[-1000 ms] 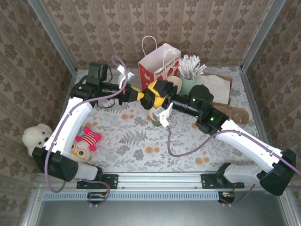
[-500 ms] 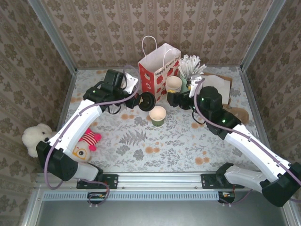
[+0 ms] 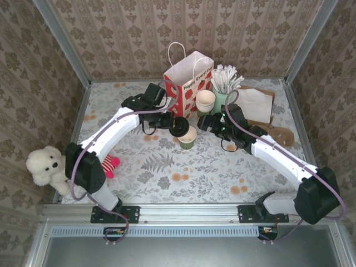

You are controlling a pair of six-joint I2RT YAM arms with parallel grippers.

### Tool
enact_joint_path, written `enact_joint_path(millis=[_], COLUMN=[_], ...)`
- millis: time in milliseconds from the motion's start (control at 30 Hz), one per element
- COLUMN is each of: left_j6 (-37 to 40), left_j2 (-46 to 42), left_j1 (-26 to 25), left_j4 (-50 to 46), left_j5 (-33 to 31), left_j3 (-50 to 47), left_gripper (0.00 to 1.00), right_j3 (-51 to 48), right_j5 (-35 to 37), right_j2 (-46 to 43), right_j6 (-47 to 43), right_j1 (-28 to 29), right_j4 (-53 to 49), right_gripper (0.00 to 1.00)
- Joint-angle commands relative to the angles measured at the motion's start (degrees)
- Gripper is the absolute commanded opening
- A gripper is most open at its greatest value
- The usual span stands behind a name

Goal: Pack the takeout coffee

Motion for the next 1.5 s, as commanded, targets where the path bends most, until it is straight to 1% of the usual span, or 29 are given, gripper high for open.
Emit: enact_joint_path(millis=[0, 100, 167, 233, 333, 433, 533, 600, 767, 1100, 1300, 1467], left_j6=[-3.49, -3.22, -2.74, -3.13, -4.10, -4.63, -4.55, -4.47, -4.86, -4.84, -4.94, -4.91], left_j2=[1.86, 4.22, 5.73, 6.87, 8.51, 10.28, 11.77, 12.60, 14.57, 17.04, 17.82, 18.11], left_j1=[-1.03, -2.09, -3.20, -3.85, -4.34, -4.76, -5.23, -5.57, -6.01, -6.02, -6.27, -6.38], left_j4=[-3.36, -5.70, -6.97, -7.50, -8.59, -11.02, -12.92, -13.66, -14.40, -16.45, -16.13, -15.74], left_j5=[0.84, -0.74, -2.35, -2.60, -4.26, -7.68, -8.65, -8.37, -7.46, -7.70, -6.95, -6.46], left_j3=[3.54, 5.93, 7.94, 9.08, 10.16, 12.41, 14.72, 15.55, 17.17, 19.03, 18.97, 18.93], left_gripper=[0.00, 0.00, 0.00, 0.00, 0.00, 0.00, 0.00, 0.00, 0.00, 0.00, 0.00, 0.00], right_j3=[-2.65, -2.42, -1.53, -1.05, -2.43, -4.60, -7.09, -8.34, -8.63, -10.01, -10.32, -9.80], right_j5=[-10.09, -13.45, -13.39, -13.78, -15.28, -13.37, -8.69, -7.59, -11.25, -12.10, -14.41, -18.41], right_j2=[2.03, 4.14, 6.39, 7.80, 8.25, 7.55, 5.89, 5.42, 6.21, 6.20, 7.28, 9.40], right_j6=[1.65, -0.30, -0.81, -0.23, 2.60, 6.04, 8.50, 8.90, 7.81, 9.67, 9.85, 9.90], right_j1=[-2.04, -2.20, -2.20, -2.46, -2.72, -3.23, -3.48, -3.76, -4.00, -4.18, -4.18, -4.18], right_j4=[6.31, 7.12, 5.25, 4.15, 7.39, 9.39, 10.23, 11.20, 13.64, 16.86, 18.21, 19.78], right_gripper=[0.99, 0.97, 0.94, 0.92, 0.90, 0.89, 0.89, 0.91, 0.92, 0.93, 0.93, 0.93])
